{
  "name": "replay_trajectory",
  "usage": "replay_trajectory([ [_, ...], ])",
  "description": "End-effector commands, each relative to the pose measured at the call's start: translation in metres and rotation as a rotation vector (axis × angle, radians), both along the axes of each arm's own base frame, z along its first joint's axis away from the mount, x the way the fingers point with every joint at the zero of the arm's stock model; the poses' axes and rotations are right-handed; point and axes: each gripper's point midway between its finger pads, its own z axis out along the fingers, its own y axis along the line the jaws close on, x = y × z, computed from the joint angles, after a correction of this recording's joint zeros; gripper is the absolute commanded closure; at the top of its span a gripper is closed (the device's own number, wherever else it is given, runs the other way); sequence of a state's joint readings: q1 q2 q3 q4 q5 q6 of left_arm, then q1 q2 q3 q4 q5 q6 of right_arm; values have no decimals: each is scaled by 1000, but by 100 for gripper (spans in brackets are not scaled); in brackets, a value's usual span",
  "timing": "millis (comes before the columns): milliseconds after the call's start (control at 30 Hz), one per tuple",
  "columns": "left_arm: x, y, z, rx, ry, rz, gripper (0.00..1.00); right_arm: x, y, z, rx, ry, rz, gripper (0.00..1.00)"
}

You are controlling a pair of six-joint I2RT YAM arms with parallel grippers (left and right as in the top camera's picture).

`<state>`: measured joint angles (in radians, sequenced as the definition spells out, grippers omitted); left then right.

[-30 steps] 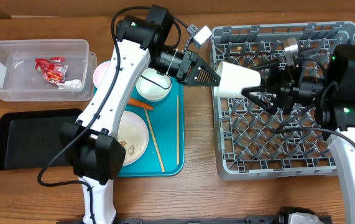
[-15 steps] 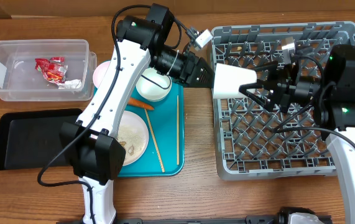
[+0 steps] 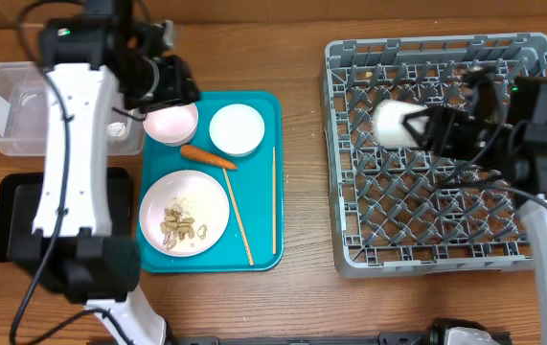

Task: Sort waste into correct bins and load items into the dishwasher
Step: 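Place the white cup upside down in the rack's right side with right gripper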

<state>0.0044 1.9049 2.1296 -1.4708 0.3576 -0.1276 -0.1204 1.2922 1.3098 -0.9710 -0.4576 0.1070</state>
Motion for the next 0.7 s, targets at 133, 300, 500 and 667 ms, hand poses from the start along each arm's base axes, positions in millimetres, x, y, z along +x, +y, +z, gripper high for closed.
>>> replay_trajectory([
  [133,-2,32,16,82,-44,105,51,-55,-158,1,-455,232,-526,93],
  [300,-3,32,16,81,-37,106,50,-80,-201,-20,-404,371,-702,93],
  [500,-6,32,14,81,-22,105,50,-90,-224,-49,-347,505,-776,95],
  [667,-7,29,14,81,-23,100,49,-82,-228,-79,-325,597,-746,94],
])
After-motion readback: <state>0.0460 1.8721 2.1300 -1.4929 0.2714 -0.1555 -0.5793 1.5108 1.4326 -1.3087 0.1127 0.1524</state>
